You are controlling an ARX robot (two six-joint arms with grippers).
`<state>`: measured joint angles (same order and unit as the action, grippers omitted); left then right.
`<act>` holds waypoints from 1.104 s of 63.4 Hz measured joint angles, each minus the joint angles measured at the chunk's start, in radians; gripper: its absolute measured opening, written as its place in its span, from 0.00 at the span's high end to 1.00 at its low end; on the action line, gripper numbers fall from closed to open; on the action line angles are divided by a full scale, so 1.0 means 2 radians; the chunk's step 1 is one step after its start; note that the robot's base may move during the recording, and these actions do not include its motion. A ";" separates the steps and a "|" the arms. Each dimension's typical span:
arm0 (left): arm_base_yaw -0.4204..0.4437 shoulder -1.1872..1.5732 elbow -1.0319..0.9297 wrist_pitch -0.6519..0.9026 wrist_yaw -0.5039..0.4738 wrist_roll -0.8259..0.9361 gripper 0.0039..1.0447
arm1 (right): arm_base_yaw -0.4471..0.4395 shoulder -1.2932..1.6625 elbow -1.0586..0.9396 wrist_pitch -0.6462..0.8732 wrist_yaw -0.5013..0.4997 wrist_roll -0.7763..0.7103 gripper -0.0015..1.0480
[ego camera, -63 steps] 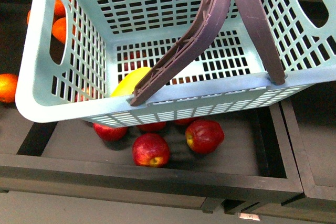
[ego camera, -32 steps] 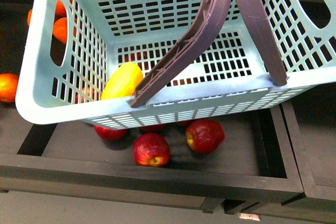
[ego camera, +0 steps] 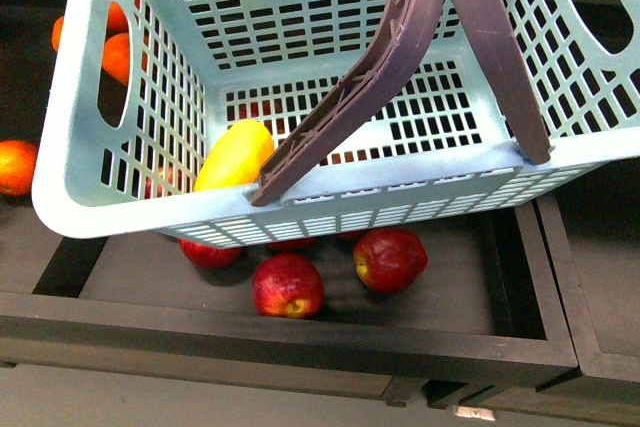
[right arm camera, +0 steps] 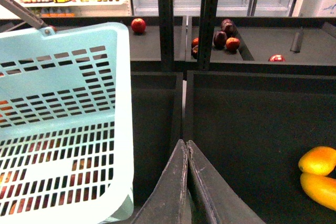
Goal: Pick mango and avocado into basket
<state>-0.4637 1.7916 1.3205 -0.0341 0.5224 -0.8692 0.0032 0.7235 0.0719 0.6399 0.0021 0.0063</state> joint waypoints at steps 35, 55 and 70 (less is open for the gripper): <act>0.000 0.000 0.000 0.000 0.000 0.000 0.87 | 0.000 -0.043 -0.027 -0.007 -0.001 -0.001 0.42; -0.002 0.000 0.000 0.000 0.001 0.000 0.87 | 0.000 -0.043 -0.027 -0.007 0.001 -0.001 0.08; -0.006 0.000 0.000 0.000 0.002 -0.004 0.87 | -0.001 -0.044 -0.027 -0.007 0.001 -0.001 0.08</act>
<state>-0.4755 1.7916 1.3209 -0.0341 0.5266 -0.8776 0.0013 0.6357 0.0177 0.6266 0.0032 0.0051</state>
